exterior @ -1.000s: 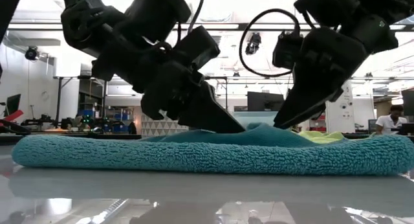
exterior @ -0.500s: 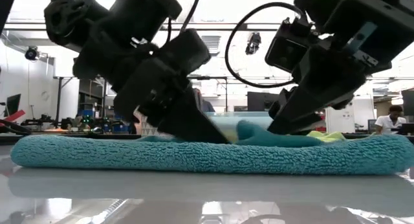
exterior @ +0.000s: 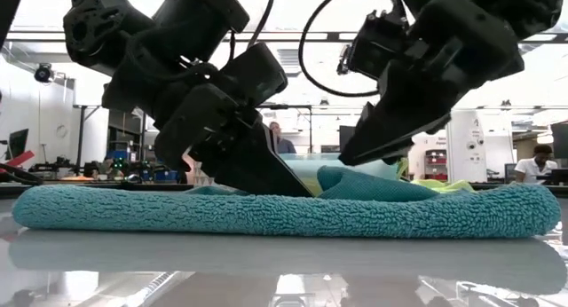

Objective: Fold microfiber towels
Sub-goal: Fold the blue microfiber cloth

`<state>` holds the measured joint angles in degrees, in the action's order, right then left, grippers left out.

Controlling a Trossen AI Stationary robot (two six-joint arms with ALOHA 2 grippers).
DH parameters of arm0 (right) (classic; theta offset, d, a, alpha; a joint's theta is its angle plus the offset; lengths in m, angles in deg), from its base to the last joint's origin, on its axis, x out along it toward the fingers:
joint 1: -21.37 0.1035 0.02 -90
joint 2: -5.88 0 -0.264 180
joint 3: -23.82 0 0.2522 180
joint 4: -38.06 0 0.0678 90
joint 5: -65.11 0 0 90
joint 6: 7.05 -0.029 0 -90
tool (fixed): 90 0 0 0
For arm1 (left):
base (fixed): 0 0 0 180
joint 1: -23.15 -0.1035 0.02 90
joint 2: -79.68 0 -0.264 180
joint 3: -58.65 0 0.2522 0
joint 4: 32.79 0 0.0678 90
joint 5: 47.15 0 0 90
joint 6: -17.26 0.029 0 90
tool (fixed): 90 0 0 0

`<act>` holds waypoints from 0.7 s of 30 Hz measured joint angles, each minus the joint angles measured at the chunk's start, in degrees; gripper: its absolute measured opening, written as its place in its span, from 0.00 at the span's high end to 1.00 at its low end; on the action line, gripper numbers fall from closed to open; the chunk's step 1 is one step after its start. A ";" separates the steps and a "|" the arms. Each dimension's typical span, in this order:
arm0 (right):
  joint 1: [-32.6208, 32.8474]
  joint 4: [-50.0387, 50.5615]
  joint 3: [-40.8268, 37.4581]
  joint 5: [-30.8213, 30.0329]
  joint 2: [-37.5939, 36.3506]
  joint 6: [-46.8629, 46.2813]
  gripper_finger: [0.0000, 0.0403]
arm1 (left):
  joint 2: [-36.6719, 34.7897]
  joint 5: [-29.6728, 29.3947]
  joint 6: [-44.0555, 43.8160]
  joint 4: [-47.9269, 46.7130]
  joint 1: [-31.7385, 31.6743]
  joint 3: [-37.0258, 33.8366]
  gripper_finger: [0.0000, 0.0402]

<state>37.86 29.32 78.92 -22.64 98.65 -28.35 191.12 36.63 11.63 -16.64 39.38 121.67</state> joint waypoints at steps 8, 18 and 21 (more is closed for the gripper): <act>-1.48 -0.39 2.90 -7.04 1.20 9.00 0.68 | 0.00 0.17 1.71 1.12 0.17 0.00 1.00; -4.10 0.08 3.38 20.24 4.47 6.72 0.61 | 0.00 0.17 1.69 1.05 0.17 -0.02 1.00; -3.81 0.16 3.38 26.73 3.66 1.09 0.64 | 0.00 0.13 1.64 1.11 0.17 -0.02 1.00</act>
<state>34.05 29.47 82.29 4.08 102.31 -27.26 191.12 36.76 13.27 -15.53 39.55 121.64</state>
